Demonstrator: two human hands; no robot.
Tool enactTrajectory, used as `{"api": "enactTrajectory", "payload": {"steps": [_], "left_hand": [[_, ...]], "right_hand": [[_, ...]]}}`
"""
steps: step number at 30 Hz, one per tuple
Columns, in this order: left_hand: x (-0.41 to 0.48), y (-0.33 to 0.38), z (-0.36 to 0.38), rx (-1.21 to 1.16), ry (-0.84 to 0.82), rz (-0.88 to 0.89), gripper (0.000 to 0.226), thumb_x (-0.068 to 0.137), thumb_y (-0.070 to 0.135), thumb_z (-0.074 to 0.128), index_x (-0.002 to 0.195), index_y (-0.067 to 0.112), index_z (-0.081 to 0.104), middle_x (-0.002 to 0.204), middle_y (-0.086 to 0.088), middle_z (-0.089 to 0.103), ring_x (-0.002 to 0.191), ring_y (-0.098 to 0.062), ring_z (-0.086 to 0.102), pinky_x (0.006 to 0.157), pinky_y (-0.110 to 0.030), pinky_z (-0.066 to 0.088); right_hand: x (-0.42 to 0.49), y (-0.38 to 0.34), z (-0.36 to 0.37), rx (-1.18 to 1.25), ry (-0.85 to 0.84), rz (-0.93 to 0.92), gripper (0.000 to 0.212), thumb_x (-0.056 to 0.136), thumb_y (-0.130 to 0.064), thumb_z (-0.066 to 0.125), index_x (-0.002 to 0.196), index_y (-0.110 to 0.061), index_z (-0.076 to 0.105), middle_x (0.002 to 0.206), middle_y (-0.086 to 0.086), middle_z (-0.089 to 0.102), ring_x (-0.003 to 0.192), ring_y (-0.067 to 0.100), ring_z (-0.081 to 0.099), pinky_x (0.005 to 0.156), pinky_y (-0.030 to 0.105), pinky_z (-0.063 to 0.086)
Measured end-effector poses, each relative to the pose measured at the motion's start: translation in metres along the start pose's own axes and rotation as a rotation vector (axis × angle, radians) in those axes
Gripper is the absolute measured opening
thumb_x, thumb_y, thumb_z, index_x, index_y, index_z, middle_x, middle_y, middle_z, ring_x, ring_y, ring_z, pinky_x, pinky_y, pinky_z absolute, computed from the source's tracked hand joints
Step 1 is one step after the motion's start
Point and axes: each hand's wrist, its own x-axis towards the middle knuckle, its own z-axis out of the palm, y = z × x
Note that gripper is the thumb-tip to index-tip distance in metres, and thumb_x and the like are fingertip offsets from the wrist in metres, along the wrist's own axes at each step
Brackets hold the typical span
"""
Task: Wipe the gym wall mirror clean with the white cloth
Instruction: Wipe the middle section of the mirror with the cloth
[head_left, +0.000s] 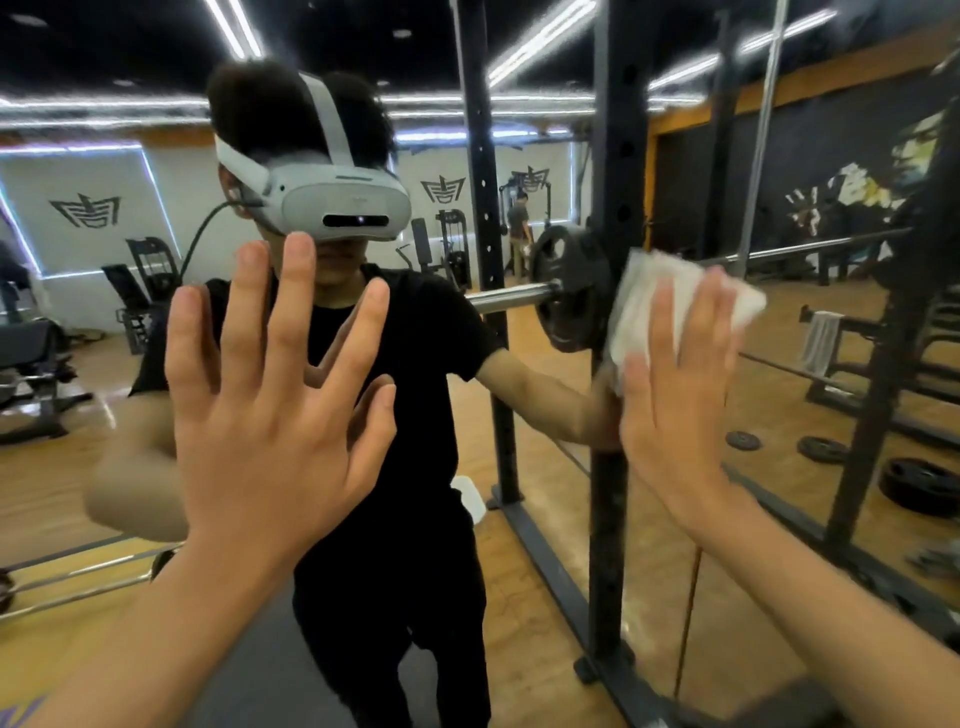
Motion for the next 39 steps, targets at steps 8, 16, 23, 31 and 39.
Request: {"api": "enactTrajectory", "payload": {"steps": [8,16,23,31,39], "left_hand": [[-0.001,-0.001,-0.003,-0.006,-0.022,-0.004,0.061,0.108,0.039,0.048,0.165,0.021,0.036,0.171,-0.024,0.023,0.159,-0.044,0.021,0.126,-0.064,0.017],[0.000,-0.003,-0.005,-0.003,-0.064,-0.001,0.064,0.108,0.044,0.047,0.166,0.021,0.032,0.169,-0.028,0.024,0.156,-0.051,0.023,0.124,-0.069,0.018],[-0.017,0.005,-0.018,-0.110,-0.143,0.238,0.067,0.104,0.042,0.051,0.163,0.014,0.040,0.167,-0.032,0.024,0.155,-0.052,0.023,0.129,-0.059,0.013],[-0.112,0.050,-0.009,-0.168,-0.354,0.589,0.073,0.100,0.046,0.052,0.166,0.023,0.032,0.174,-0.016,0.021,0.162,-0.035,0.017,0.131,-0.052,0.011],[-0.136,0.045,0.011,0.011,-0.395,0.724,0.075,0.105,0.063,0.036,0.167,0.020,0.031,0.175,-0.015,0.021,0.161,-0.033,0.018,0.129,-0.054,0.007]], "right_hand": [[-0.121,-0.106,0.055,-0.045,-0.162,-0.381,0.060,0.113,-0.042,0.025,0.169,-0.033,0.004,0.176,0.011,-0.010,0.162,0.035,-0.005,0.129,0.060,-0.002],[-0.253,-0.025,0.066,0.001,-0.256,0.175,0.056,0.114,-0.040,0.018,0.167,-0.026,0.007,0.176,0.006,-0.009,0.162,0.030,0.002,0.122,0.063,0.032],[-0.250,-0.091,0.081,0.153,-0.160,0.534,0.059,0.115,-0.040,0.014,0.168,-0.017,0.005,0.175,0.018,-0.005,0.162,0.038,-0.001,0.130,0.057,0.010],[-0.257,-0.099,0.090,0.198,-0.098,0.593,0.059,0.114,-0.038,0.023,0.168,-0.018,0.011,0.175,0.017,-0.004,0.162,0.037,-0.002,0.129,0.058,0.014],[-0.235,-0.095,0.078,0.327,-0.084,0.677,0.061,0.113,-0.039,0.022,0.169,-0.025,0.001,0.175,0.009,-0.019,0.161,0.027,-0.018,0.128,0.063,0.009]]}}
